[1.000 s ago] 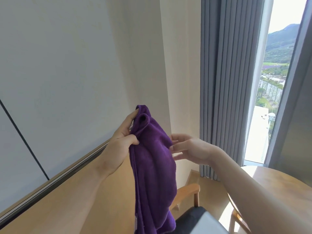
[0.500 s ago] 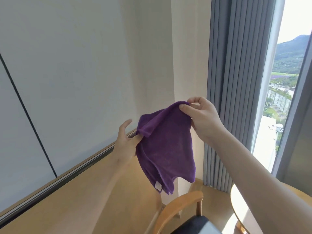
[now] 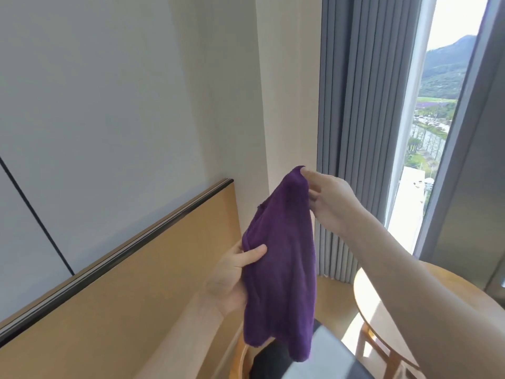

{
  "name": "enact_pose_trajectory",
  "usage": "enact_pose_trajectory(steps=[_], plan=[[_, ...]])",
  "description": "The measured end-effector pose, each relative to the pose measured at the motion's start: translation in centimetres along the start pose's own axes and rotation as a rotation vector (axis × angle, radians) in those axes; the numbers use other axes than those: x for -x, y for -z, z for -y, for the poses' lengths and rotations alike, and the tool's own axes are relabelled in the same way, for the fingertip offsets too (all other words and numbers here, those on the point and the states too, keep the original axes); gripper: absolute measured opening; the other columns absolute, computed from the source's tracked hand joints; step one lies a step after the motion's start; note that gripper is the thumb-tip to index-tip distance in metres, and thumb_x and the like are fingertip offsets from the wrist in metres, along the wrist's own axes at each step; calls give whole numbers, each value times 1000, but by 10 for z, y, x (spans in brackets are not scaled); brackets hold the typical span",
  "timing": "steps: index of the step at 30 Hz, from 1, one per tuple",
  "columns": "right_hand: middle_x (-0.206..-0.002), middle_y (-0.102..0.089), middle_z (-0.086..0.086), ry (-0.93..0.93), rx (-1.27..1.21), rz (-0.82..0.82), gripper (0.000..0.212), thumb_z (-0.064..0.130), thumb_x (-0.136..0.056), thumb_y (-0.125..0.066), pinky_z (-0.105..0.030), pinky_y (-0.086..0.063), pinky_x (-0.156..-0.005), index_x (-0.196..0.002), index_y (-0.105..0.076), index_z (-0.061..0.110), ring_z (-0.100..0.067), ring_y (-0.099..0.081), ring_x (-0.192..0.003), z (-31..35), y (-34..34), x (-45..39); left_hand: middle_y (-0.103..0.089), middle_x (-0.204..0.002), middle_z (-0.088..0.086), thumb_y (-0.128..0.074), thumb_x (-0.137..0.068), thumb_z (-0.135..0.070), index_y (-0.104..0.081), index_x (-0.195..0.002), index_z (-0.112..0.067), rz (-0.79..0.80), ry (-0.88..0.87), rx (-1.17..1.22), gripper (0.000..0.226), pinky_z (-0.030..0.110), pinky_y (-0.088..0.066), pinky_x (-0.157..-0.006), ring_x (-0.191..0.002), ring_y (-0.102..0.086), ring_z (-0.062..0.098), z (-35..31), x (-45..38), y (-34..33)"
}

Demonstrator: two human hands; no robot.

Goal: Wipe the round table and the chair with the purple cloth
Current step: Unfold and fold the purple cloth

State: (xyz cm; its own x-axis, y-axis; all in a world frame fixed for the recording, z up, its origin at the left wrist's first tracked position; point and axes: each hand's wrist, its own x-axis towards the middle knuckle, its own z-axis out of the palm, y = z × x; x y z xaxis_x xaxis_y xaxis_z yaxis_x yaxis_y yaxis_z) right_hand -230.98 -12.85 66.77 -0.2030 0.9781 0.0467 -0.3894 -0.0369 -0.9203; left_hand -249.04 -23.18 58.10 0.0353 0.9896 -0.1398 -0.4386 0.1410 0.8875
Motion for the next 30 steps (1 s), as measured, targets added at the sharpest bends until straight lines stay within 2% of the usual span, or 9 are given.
enact_pose_trajectory(steps=[3, 7, 11, 14, 16, 18, 23, 27, 30], plan=[[-115, -73, -10, -288, 218, 93, 47, 54, -93, -62, -45, -52, -95, -116, -68, 13, -29, -69, -108, -52, 28, 24, -73, -116, 19, -68, -86, -10, -63, -131, 0, -50, -34, 49, 46, 36, -63, -78, -95, -74, 29, -8, -4, 1], [-117, -73, -15, -458, 271, 141, 48, 40, -97, -62, -44, -50, -93, -131, -59, 7, -33, -66, -115, -106, 36, 44, -72, -114, 18, -61, -97, -7, -62, -131, -3, -114, 23, -14, 35, 39, -59, -84, -95, -72, 29, -11, -10, 13], [-112, -72, -13, -247, 191, 126, 50, 15, -92, -72, -48, -53, -93, -136, -52, 26, -32, -67, -108, -96, 31, 41, -76, -107, 17, -59, -97, 2, -66, -121, -1, -206, -11, -221, 25, 38, -57, -79, -94, -72, 29, -29, -11, 35], [-112, -72, -9, -98, 423, 226, 42, 4, -90, -71, -50, -58, -92, -121, -62, 30, -32, -70, -102, -71, 22, 44, -75, -94, 13, -68, -92, 2, -66, -119, 5, -328, -36, -421, 27, 34, -56, -67, -83, -70, 25, -48, -9, 46], [-113, -69, -6, 12, 602, 208, 40, 0, -90, -67, -49, -60, -90, -112, -66, 33, -30, -69, -102, -62, 14, 45, -71, -101, 13, -73, -89, 3, -59, -124, 3, -411, -72, -461, 37, 32, -55, -62, -80, -68, 20, -61, -6, 46], [-113, -70, -5, 49, 554, 186, 37, 2, -94, -64, -48, -60, -89, -113, -70, 32, -28, -68, -103, -57, 7, 43, -65, -111, 14, -71, -91, 4, -49, -130, -3, -455, -121, -447, 46, 35, -53, -65, -85, -65, 22, -75, -5, 47], [-109, -75, -14, -99, 187, 259, 35, -2, -96, -60, -43, -56, -91, -123, -70, 17, -28, -70, -93, -57, -4, 44, -66, -95, 8, -49, -104, 1, -61, -124, -10, -217, -135, -524, 25, 29, -53, -66, -73, -61, 16, -110, 6, 42], [-113, -73, -9, 82, 189, 130, 42, -8, -91, -63, -43, -59, -93, -117, -73, 24, -29, -68, -105, -67, -8, 50, -73, -97, 3, -58, -100, 0, -67, -117, -10, -187, -191, -631, 21, 25, -56, -68, -77, -67, 11, -127, 11, 32], [-110, -72, -3, 280, 338, 17, 48, -8, -88, -65, -36, -61, -87, -118, -70, 29, -22, -68, -103, -58, -7, 51, -76, -108, 8, -74, -88, 2, -64, -123, -10, -115, -184, -715, 38, 28, -58, -79, -94, -73, 18, -133, 13, 30]])
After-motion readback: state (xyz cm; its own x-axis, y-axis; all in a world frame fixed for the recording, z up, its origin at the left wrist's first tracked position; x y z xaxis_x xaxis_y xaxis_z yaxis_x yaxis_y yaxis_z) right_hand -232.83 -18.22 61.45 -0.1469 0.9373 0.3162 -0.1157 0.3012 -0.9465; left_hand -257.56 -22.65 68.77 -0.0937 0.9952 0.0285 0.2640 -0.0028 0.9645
